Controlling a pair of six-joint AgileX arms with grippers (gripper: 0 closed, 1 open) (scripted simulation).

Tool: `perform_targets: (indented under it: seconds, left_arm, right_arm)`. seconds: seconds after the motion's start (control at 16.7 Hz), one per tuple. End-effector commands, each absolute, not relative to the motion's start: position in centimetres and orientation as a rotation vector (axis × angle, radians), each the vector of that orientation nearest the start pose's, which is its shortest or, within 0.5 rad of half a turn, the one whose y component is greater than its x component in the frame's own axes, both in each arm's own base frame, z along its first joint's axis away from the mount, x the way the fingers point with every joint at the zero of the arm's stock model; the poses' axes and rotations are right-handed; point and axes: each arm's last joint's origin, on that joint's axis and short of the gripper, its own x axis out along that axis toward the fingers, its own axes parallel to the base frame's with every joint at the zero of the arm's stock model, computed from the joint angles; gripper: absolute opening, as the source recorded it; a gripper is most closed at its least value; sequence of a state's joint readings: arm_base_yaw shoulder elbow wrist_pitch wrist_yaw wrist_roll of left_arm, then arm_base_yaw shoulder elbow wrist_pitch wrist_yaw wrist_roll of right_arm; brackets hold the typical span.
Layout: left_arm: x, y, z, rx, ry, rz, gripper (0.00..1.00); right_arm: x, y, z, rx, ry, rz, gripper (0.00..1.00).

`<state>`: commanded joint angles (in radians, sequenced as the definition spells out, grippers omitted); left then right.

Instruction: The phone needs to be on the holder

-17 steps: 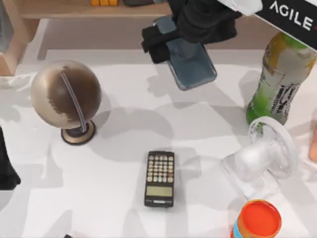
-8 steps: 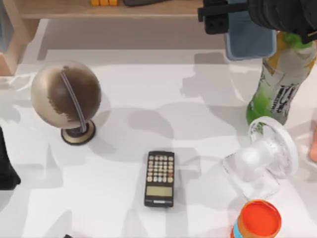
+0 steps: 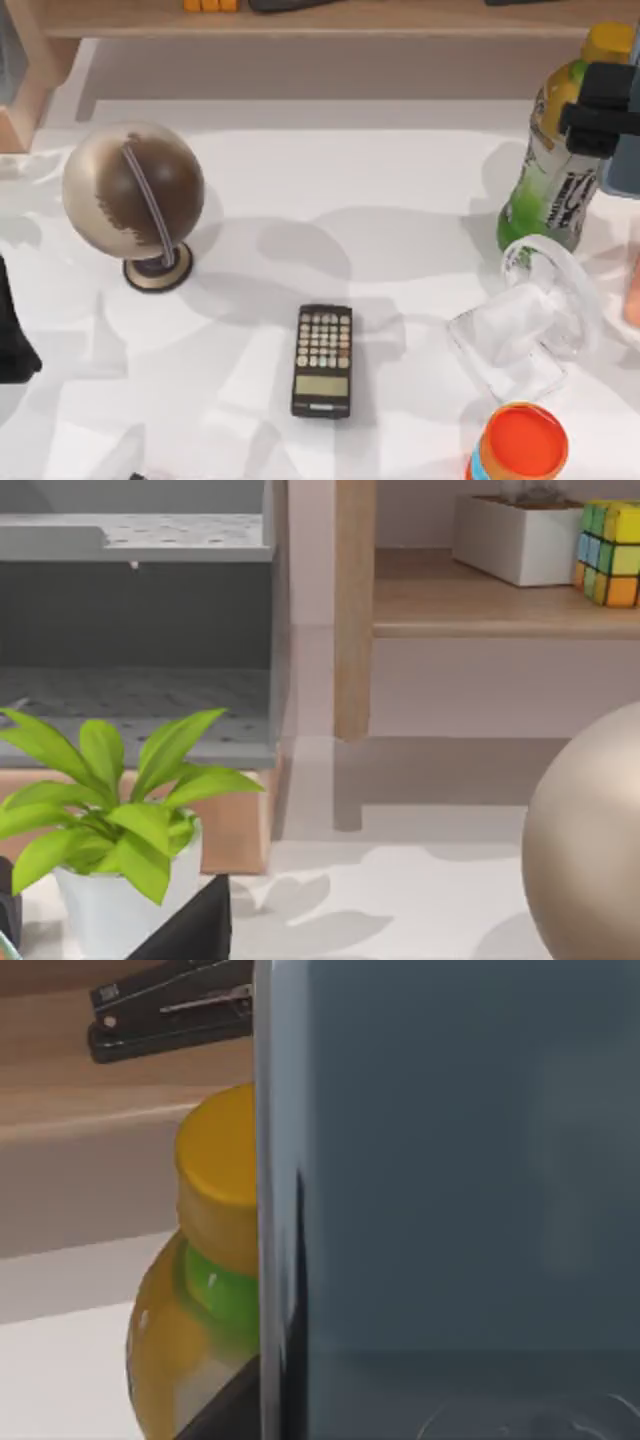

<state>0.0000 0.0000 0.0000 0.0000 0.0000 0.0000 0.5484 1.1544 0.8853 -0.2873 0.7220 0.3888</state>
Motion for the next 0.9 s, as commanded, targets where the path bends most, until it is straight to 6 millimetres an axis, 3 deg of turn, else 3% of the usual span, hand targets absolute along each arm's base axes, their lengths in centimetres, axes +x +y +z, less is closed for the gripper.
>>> perform_targets:
  seconds: [0.42, 0.9]
  left_arm:
    - [10.6, -0.1, 16.0, 0.0, 0.0, 0.0, 1.0]
    - [10.6, -0.1, 16.0, 0.0, 0.0, 0.0, 1.0]
  right_arm:
    - [18.6, 7.1, 21.7, 0.076, 0.354, -0.439, 0.0]
    - [18.2, 6.7, 20.7, 0.074, 0.356, -0.458, 0.0]
